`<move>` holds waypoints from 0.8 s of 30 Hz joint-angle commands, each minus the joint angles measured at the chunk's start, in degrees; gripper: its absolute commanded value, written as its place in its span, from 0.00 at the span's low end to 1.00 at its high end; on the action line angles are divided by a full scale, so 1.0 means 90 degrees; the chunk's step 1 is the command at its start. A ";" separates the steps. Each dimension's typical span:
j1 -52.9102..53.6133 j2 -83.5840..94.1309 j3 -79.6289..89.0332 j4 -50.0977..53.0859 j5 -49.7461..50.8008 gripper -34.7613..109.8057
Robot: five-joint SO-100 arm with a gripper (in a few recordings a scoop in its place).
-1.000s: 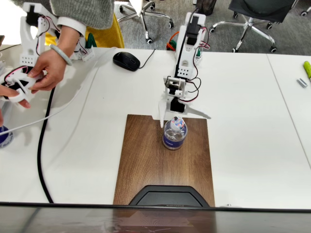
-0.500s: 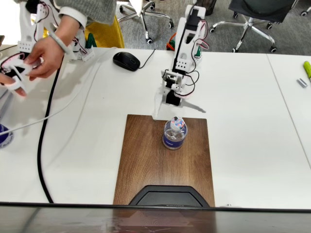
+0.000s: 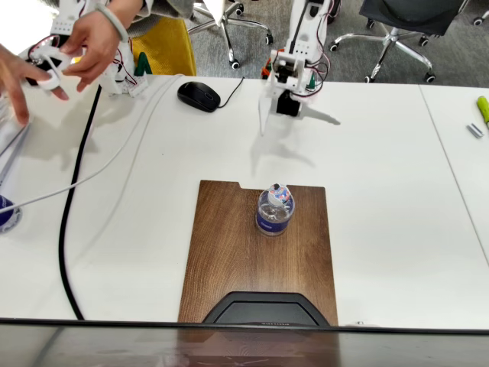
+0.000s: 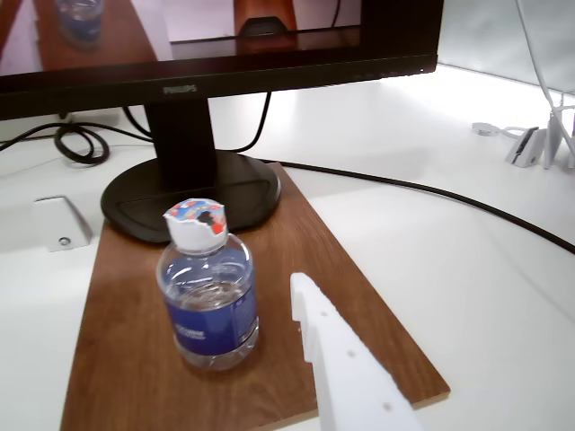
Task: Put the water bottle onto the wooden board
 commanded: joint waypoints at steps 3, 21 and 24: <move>0.0059 0.2246 0.0674 0.0967 0.0059 0.78; 0.0137 0.6426 0.1982 0.3320 0.0156 0.78; 0.0088 0.6426 0.2090 0.2998 0.0215 0.74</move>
